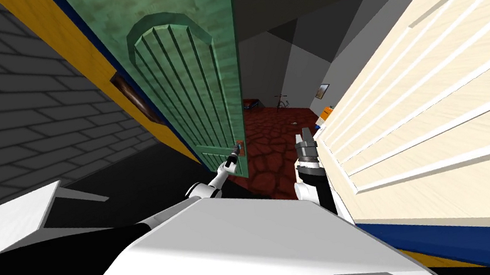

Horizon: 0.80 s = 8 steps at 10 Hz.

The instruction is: Push the door open

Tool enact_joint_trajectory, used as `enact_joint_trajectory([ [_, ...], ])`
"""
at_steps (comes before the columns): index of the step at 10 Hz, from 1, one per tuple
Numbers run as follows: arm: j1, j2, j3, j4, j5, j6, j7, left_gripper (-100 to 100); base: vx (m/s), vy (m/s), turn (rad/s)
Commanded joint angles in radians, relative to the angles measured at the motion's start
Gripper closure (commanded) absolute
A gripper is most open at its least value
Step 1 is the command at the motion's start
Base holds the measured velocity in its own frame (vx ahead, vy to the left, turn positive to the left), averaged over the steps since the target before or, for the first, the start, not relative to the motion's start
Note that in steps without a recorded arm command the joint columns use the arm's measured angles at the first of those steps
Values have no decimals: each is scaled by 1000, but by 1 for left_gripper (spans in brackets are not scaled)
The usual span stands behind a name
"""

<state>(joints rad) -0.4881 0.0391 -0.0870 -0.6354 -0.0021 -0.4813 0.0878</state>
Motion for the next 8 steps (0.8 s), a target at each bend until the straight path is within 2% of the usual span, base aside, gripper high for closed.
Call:
enact_joint_trajectory([
  [1, 5, 17, 19, -14, 6, 7, -8, 100, 177, -131, 62],
  [3, 5, 17, 19, -14, 6, 7, -8, 100, 74, -42, 29],
  [4, 6, 25, 37, -13, 12, 8, -15, 100, 92, -65, 20],
  [5, 6, 25, 37, -13, 12, 8, -15, 100, 113, -87, 39],
  [8, 7, 38, 70, -11, 22, 8, -29, 100, 134, -119, 80],
])
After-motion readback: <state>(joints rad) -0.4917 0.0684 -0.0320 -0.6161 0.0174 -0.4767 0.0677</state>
